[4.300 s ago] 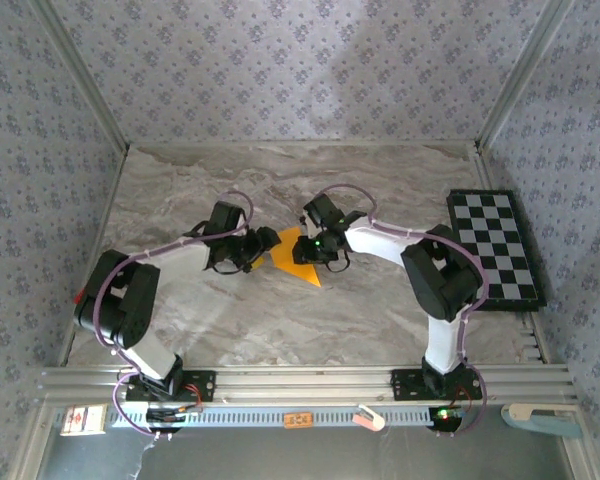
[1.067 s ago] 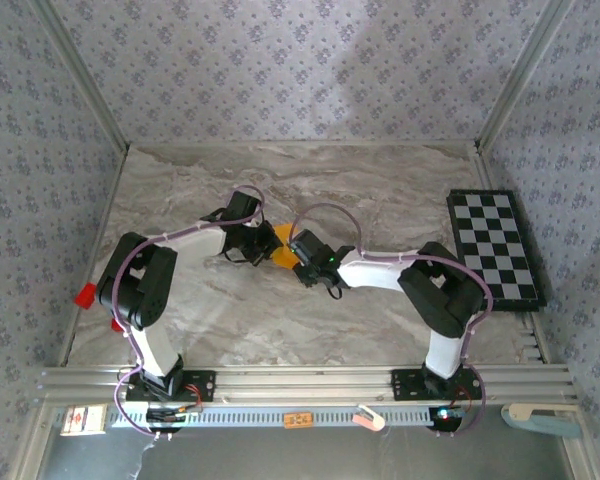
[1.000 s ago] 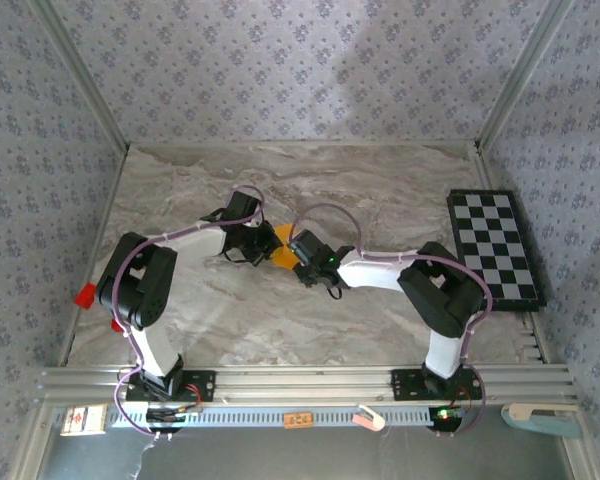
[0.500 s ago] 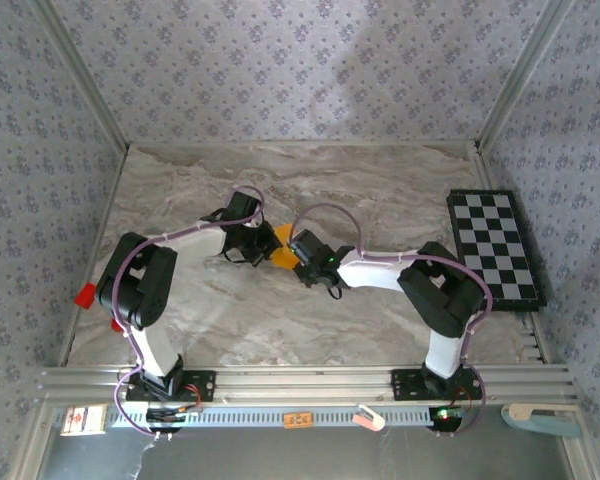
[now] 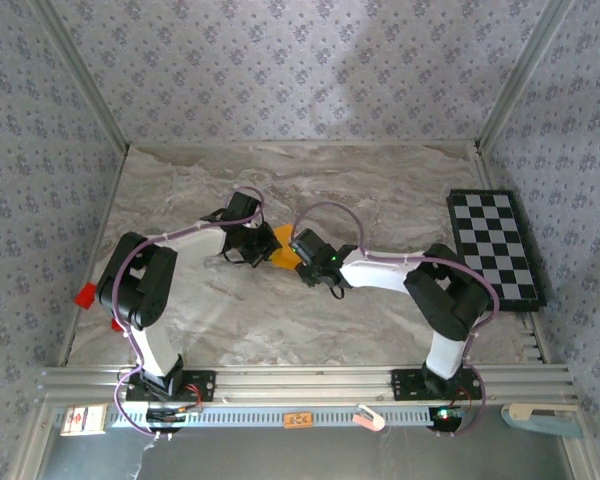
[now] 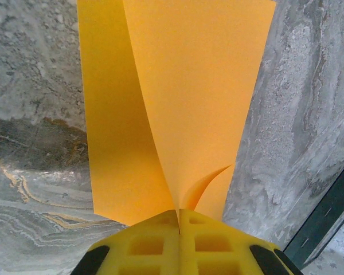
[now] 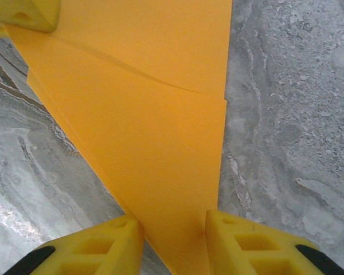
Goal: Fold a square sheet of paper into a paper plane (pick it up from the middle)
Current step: Fourth fold the wing at the center of the table.
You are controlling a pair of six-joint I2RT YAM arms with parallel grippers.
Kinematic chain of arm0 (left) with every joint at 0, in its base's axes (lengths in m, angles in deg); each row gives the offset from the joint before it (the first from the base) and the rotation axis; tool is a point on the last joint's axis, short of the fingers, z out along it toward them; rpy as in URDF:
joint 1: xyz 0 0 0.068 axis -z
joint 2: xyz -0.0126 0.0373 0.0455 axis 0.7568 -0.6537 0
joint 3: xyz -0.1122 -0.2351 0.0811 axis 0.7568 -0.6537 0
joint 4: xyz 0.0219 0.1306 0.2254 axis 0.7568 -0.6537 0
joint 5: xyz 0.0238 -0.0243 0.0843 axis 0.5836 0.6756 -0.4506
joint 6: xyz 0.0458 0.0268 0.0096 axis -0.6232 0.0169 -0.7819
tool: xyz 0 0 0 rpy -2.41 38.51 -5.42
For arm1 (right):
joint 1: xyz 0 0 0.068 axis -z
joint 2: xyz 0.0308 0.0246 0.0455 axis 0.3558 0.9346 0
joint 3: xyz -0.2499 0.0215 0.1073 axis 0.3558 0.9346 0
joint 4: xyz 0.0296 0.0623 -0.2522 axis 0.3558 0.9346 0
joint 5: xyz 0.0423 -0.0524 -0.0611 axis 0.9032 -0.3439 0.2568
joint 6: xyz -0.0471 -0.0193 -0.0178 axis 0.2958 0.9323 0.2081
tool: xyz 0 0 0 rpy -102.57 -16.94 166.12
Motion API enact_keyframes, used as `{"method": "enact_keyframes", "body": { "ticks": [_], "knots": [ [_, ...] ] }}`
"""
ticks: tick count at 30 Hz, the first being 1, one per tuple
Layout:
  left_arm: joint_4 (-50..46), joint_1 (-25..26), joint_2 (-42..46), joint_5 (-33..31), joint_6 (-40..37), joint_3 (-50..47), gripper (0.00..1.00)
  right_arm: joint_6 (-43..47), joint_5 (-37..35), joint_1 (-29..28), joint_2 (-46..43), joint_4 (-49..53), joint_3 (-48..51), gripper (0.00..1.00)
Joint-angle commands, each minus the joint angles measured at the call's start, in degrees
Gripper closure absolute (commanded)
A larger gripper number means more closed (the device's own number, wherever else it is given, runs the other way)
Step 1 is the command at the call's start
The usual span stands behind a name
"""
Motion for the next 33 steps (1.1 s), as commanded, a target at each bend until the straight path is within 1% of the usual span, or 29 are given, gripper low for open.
{"method": "enact_keyframes", "body": {
  "ticks": [1,4,6,19,23,26,33],
  "knots": [
    [-1.45,0.1,-0.52,-0.35,-0.34,1.05,0.95,-0.14,-1.71,-0.65,-1.32,2.46,-0.93,0.64],
    [-1.44,0.08,-0.59,-0.35,-0.34,1.01,0.95,-0.05,-1.66,-1.06,-0.95,2.56,-1.13,0.63],
    [-1.39,0.09,-0.61,-0.35,-0.38,1.05,0.95,-0.16,-1.45,-1.13,-0.7,2.34,-1.22,0.64],
    [-1.12,0.1,-0.35,-0.11,-0.29,0.92,0.95,-0.14,-0.15,-1.14,1.29,1.55,-1.66,0.79],
    [-1.16,0.1,-0.28,-0.09,-0.25,1.0,0.95,-0.13,0.66,-1.1,1.53,1.6,-1.59,0.82],
    [-1.19,0.09,-0.35,-0.12,-0.29,0.96,0.95,-0.13,0.5,-0.96,1.46,1.73,-1.74,0.82],
    [-1.17,0.09,-0.26,-0.01,-0.25,0.93,0.95,0.55,-0.77,-0.95,1.64,1.95,-2.79,0.75]
  ]
}}
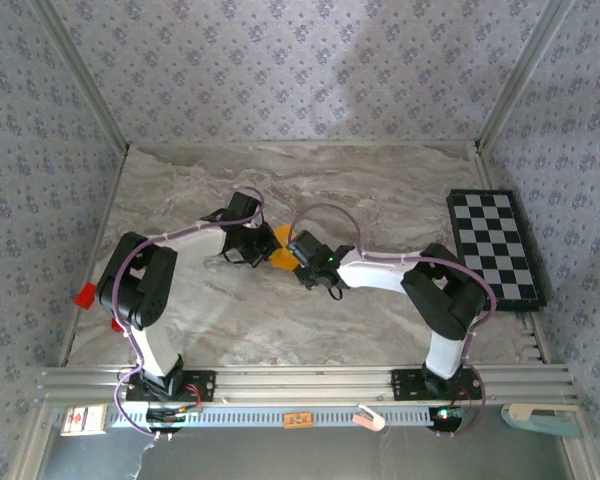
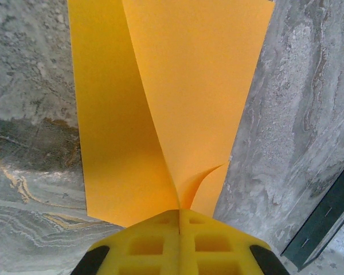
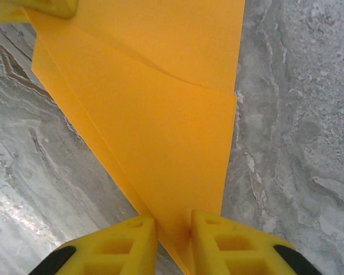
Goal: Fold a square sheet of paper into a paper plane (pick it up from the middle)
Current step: Fourth fold the wing at the center of the table.
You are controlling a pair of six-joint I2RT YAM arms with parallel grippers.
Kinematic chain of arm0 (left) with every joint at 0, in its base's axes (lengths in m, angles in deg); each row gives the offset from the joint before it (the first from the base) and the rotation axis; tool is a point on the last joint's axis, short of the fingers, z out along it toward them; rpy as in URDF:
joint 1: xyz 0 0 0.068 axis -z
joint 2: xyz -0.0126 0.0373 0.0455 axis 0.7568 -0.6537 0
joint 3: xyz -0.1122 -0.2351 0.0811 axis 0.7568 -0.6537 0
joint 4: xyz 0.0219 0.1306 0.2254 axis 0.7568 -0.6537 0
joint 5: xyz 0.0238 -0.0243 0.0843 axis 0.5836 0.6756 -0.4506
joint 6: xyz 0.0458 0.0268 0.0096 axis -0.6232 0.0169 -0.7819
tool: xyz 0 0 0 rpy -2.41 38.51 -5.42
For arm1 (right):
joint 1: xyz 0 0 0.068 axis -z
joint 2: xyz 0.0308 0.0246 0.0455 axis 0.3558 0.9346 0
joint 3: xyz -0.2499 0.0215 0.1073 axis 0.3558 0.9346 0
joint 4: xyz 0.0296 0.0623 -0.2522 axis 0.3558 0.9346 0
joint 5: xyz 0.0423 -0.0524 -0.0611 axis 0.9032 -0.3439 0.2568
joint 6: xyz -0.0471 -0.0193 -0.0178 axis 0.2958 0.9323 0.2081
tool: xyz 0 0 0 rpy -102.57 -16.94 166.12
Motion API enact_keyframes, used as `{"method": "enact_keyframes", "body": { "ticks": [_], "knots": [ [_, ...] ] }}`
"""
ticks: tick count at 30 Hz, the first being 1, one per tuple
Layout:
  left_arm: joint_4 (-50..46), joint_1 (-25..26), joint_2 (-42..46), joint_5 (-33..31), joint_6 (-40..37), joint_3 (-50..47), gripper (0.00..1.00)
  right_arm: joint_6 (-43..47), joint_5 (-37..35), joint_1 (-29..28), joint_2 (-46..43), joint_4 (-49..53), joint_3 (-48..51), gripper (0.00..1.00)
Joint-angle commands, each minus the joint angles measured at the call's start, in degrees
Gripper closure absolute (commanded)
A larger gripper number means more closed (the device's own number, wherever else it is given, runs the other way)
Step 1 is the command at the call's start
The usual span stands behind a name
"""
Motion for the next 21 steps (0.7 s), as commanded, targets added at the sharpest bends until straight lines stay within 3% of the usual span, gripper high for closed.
{"method": "enact_keyframes", "body": {
  "ticks": [1,10,16,21],
  "knots": [
    [-1.19,0.14,-0.12,0.0,-0.27,0.99,0.95,0.52,-1.34,-0.13,0.97,0.81,-1.89,0.75],
    [-1.13,0.09,-0.02,0.09,-0.17,0.95,0.95,0.85,-0.83,-0.15,2.41,0.22,-2.54,0.75],
    [-1.14,-0.5,0.66,0.18,-0.23,1.04,0.94,0.82,0.7,-0.06,2.53,0.3,-2.2,0.85],
    [-1.74,-2.93,2.54,-0.17,-1.26,1.33,0.87,0.53,4.58,0.75,2.03,0.34,-1.93,0.89]
  ]
}}
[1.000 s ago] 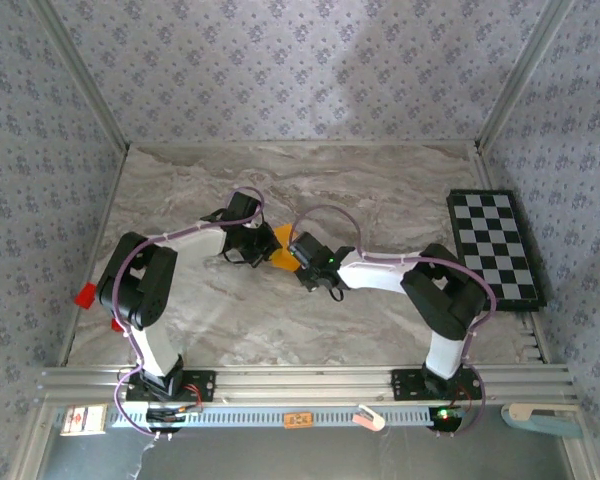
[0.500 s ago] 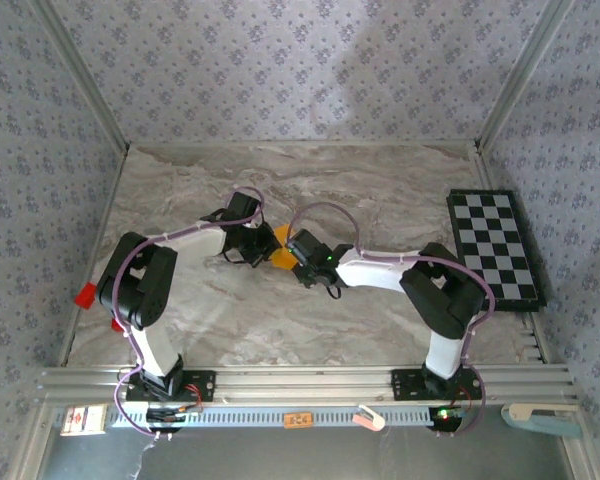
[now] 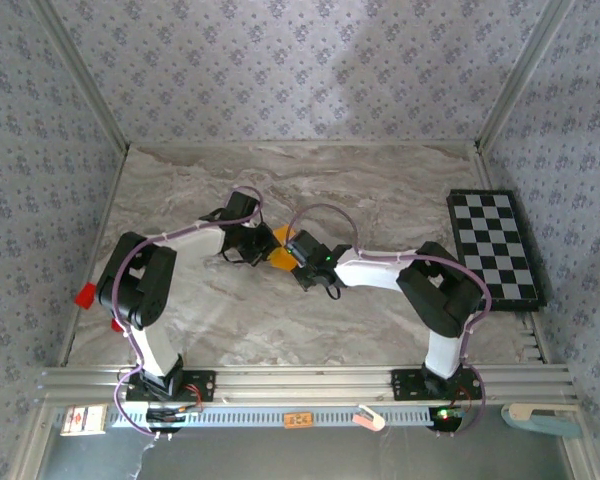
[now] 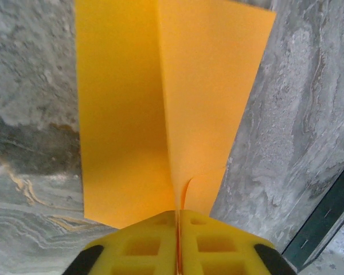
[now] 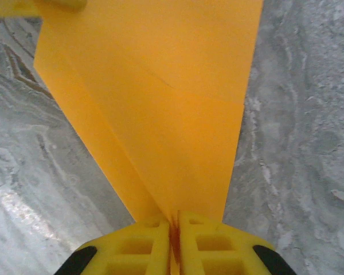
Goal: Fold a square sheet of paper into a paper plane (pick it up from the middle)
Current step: Fourth fold the wing at the center of the table.
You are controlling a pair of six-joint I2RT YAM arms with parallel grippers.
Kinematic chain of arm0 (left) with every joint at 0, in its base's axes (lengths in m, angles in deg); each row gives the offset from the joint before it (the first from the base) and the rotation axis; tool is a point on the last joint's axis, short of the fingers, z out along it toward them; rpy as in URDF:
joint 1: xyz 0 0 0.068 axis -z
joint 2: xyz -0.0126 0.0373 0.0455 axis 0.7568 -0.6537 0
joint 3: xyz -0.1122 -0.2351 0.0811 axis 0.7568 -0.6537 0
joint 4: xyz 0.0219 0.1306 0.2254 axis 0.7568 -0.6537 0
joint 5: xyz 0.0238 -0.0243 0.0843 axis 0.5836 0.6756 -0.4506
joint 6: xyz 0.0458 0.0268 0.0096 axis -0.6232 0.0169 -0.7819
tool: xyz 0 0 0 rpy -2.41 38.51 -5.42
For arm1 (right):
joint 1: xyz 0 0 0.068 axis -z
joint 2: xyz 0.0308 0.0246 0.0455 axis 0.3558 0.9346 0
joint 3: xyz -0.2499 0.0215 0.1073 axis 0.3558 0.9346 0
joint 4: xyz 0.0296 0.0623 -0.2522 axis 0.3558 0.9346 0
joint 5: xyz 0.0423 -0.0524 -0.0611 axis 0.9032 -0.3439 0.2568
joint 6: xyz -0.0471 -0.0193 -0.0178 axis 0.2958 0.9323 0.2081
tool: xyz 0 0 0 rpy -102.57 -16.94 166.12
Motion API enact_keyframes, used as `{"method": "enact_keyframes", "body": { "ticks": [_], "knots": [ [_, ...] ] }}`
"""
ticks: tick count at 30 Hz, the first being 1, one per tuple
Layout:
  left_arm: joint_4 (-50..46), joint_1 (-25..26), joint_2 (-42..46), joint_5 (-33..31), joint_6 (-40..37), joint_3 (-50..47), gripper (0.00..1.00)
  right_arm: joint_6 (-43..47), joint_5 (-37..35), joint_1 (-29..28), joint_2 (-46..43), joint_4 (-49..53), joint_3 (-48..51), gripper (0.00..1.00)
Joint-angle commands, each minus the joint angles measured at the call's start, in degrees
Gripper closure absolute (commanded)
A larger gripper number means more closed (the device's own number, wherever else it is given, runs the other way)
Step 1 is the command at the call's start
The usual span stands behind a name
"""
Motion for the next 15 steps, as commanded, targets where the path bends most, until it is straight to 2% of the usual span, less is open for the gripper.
{"method": "enact_keyframes", "body": {
  "ticks": [1,7,10,15],
  "knots": [
    [-1.6,-2.43,2.99,-0.31,-1.05,1.2,0.85,-0.27,3.93,0.89,0.28,0.52,-0.99,0.89],
    [-1.77,-6.13,8.14,-2.51,-2.93,-0.27,0.71,-1.37,13.88,3.92,-0.21,-0.04,-0.94,0.91],
    [0.19,-6.45,10.11,-2.78,-3.35,-2.6,0.7,-3.34,18.79,6.11,-0.36,-1.15,-0.37,0.92],
    [7.83,-5.25,10.03,0.22,-2.13,-7.47,0.73,-5.39,25.05,8.85,-0.54,-2.93,0.41,0.92]
  ]
}}
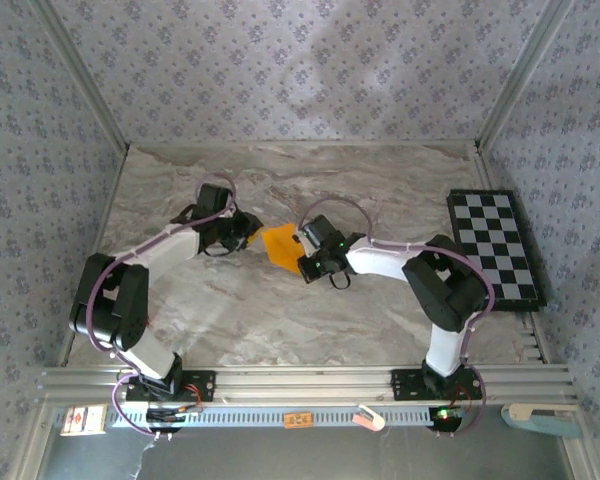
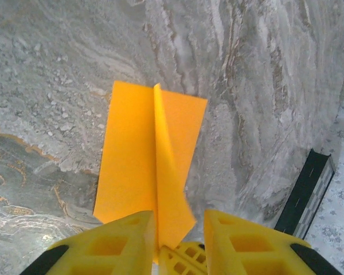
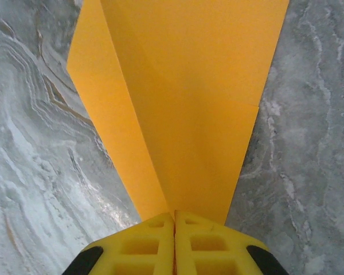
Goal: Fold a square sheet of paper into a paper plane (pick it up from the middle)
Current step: Fourth fold the wing at the center of the table.
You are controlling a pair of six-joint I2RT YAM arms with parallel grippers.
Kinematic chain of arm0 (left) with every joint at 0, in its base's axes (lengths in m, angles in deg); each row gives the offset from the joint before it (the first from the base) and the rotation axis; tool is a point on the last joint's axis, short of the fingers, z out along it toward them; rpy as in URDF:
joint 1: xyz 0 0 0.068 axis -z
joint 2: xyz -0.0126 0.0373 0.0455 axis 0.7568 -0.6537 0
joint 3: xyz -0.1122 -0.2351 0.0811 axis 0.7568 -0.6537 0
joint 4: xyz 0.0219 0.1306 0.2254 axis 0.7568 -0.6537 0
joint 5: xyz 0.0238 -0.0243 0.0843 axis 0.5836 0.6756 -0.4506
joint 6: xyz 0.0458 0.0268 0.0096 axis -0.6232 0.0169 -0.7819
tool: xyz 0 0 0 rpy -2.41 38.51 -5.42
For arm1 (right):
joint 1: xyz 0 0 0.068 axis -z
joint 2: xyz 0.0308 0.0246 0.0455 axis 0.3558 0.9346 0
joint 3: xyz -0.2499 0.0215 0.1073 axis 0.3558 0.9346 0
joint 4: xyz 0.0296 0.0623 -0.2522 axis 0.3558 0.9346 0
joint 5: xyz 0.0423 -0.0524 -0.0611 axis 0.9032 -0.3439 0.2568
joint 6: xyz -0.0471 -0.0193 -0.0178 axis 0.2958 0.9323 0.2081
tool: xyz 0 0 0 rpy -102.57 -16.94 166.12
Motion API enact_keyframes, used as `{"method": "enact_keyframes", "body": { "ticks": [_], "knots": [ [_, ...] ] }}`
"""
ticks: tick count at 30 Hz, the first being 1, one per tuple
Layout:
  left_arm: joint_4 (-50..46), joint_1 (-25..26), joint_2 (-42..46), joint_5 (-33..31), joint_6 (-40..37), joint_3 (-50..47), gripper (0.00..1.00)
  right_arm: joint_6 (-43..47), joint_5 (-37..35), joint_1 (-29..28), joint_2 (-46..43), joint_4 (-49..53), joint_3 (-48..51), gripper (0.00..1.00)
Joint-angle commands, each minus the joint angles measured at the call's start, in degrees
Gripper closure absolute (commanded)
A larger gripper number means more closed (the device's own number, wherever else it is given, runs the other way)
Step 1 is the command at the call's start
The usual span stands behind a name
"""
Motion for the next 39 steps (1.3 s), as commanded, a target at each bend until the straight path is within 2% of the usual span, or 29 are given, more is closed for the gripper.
{"method": "enact_keyframes", "body": {
  "ticks": [1,9,22,29,39],
  "knots": [
    [4.76,1.29,-0.38,2.36,-0.4,-3.08,0.73,-2.47,6.67,1.32,-0.51,-1.34,0.54,0.92],
    [9.9,5.01,-5.7,4.65,-3.11,-2.88,0.77,-2.63,8.99,2.77,-0.08,-1.55,0.55,0.92],
    [10.09,6.17,-13.3,5.63,-4.11,0.67,0.79,-1.8,7.47,2.87,0.26,-1.08,0.17,0.91],
    [4.18,6.36,-14.75,3.8,-3.86,1.79,0.78,-0.33,3.66,2.08,-0.07,-0.32,-0.32,0.83],
    [1.28,6.62,-16.47,3.69,-3.49,2.47,0.78,1.36,-1.56,-0.1,0.8,1.19,-1.95,0.74]
  ]
}}
